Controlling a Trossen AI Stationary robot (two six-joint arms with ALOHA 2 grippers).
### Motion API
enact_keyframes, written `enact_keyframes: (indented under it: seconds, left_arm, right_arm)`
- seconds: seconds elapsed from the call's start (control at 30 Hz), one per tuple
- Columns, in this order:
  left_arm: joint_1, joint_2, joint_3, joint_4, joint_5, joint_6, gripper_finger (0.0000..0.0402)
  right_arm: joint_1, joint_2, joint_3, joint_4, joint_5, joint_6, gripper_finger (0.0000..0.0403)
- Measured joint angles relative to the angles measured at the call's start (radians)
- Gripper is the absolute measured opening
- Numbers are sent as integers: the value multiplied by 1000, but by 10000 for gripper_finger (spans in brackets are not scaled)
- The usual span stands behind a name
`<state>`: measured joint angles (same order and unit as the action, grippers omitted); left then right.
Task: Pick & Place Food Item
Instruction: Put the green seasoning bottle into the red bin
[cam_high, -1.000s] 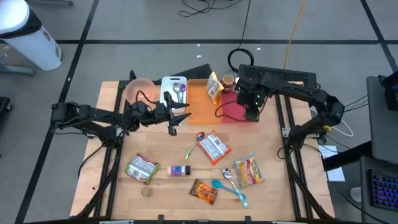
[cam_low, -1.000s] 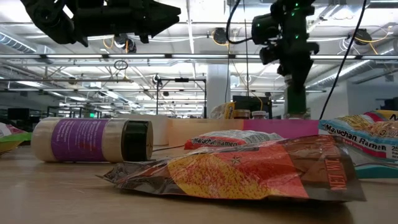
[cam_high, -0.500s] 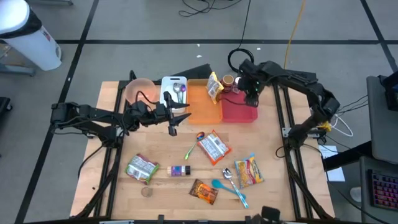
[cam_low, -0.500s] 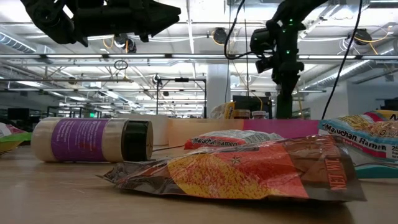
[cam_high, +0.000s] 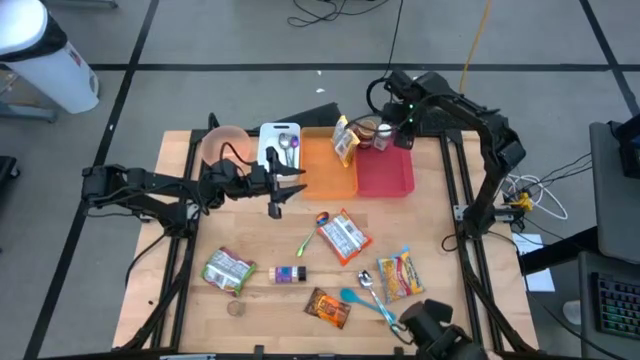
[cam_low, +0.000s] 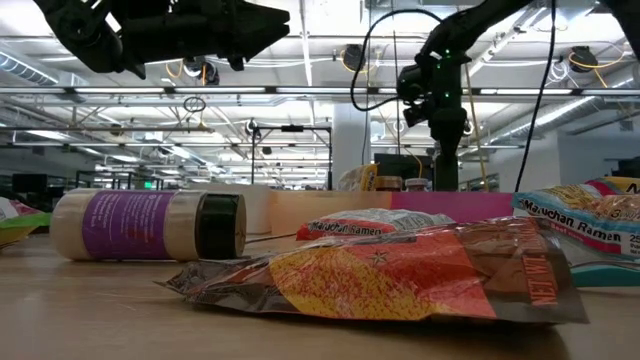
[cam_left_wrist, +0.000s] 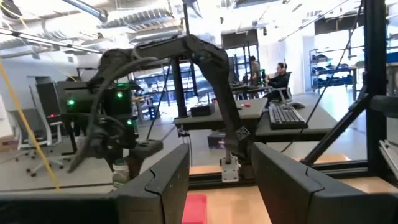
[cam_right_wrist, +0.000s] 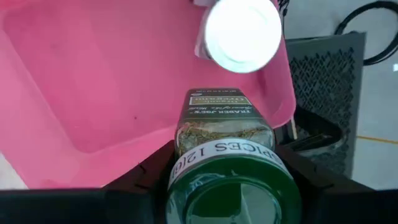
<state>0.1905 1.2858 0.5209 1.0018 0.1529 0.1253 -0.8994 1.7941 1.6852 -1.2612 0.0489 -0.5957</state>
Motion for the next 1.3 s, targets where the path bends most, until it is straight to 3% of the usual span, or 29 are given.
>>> enact_keyframes:
  seconds: [0.47,1.3]
  left_arm:
    - [0,0,0,-5,0,2,182]
    - [0,0,0,-6,5,3,182]
  right_arm:
    - [-37,103,-1,68,-21,-30,188]
    - [-63,107,-112,222,7,-77,188]
